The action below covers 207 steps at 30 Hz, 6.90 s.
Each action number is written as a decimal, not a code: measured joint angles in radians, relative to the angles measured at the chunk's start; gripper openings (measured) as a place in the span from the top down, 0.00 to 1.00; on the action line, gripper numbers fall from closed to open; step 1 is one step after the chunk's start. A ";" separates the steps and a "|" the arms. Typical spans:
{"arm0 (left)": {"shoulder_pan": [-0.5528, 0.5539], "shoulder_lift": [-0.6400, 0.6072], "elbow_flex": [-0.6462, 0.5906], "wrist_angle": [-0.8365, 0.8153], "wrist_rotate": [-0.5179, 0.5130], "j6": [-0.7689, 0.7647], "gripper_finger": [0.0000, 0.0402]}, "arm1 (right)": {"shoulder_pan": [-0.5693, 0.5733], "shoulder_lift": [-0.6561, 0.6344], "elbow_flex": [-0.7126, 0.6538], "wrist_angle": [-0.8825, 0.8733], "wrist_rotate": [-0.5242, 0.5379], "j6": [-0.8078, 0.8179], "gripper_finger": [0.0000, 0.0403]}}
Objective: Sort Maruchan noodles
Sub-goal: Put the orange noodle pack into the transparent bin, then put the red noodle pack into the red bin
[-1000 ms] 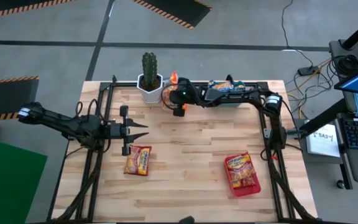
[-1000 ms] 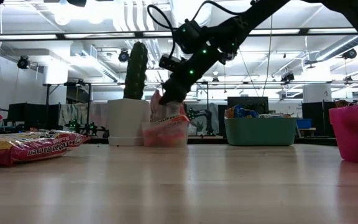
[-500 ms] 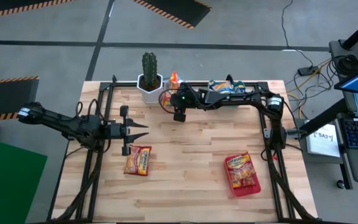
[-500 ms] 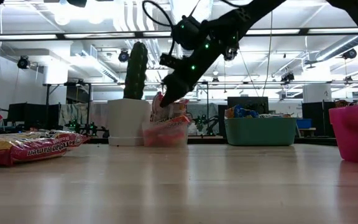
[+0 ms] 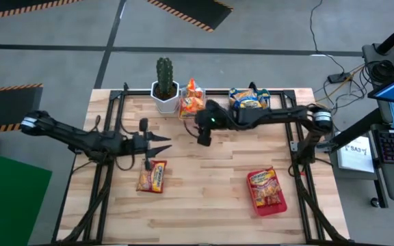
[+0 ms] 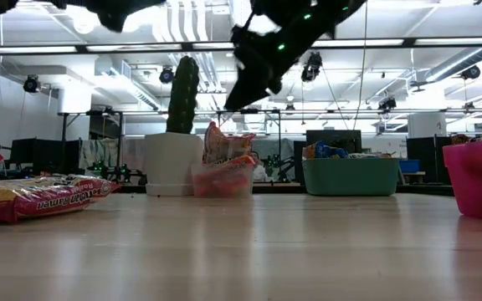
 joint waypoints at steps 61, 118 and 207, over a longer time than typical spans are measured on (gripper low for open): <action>0.526 0.761 0.297 0.013 -0.055 -0.307 1.00 | 0.275 -0.282 -0.665 0.778 -0.001 0.192 0.92; 0.559 0.944 0.393 0.044 -0.142 -0.305 1.00 | 0.275 -0.281 -0.666 0.782 -0.001 0.207 0.92; 0.025 0.826 0.268 -0.444 0.144 -0.173 1.00 | 0.236 0.082 -0.490 0.501 -0.054 1.072 0.11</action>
